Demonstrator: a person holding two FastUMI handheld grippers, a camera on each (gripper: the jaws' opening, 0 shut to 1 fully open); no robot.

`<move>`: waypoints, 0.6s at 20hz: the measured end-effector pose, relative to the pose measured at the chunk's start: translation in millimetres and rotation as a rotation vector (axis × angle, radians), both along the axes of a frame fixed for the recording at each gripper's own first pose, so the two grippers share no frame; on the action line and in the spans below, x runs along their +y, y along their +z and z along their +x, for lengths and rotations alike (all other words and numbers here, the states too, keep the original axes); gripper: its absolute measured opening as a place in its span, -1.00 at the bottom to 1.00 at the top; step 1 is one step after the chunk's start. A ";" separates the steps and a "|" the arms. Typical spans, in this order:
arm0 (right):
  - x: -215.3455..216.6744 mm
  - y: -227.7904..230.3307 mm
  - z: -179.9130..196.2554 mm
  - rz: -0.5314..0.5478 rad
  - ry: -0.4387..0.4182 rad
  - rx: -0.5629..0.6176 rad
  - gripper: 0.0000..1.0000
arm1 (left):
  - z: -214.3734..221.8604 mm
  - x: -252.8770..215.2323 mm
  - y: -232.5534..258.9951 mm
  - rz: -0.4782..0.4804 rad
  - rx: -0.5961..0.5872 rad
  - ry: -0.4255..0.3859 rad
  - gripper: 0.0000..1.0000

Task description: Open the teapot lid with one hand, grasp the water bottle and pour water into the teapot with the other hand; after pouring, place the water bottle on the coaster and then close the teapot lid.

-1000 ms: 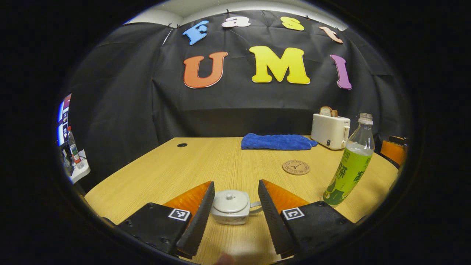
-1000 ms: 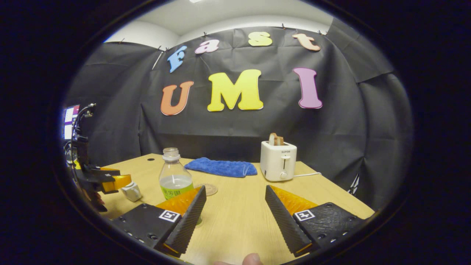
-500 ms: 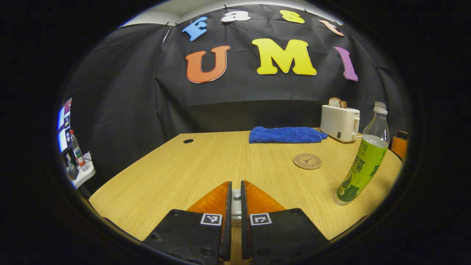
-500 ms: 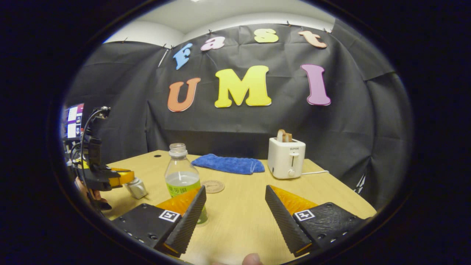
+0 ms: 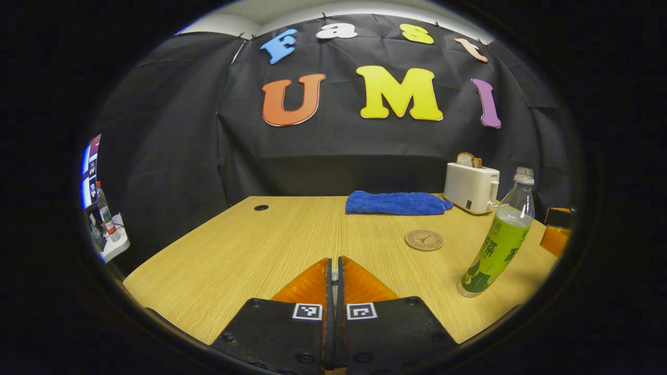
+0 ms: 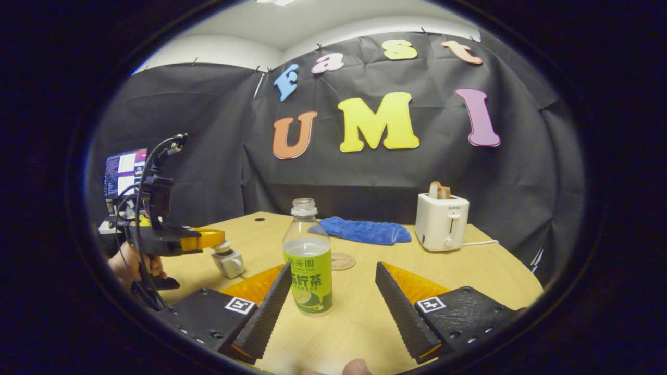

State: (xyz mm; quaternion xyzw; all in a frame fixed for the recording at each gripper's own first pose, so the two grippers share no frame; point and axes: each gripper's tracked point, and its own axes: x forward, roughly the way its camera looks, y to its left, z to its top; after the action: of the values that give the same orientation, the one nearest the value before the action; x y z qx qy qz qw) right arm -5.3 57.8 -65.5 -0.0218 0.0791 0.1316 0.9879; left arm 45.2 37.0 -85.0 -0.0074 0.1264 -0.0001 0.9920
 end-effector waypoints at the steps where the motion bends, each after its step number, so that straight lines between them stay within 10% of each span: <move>1: 3.7 -3.5 0.3 -0.002 0.006 0.007 0.92 | -2.8 1.2 4.9 0.003 -0.014 0.000 -0.94; 12: 40.4 -46.3 52.0 0.014 -0.019 0.135 0.92 | -36.1 19.4 13.7 -0.027 -0.055 0.035 -0.94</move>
State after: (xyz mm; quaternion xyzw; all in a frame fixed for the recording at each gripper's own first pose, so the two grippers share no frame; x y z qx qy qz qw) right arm 46.6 98.2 -111.9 -0.0053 0.1447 0.1240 0.9816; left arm 9.1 56.4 -71.3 -0.0232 0.0989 0.0154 0.9947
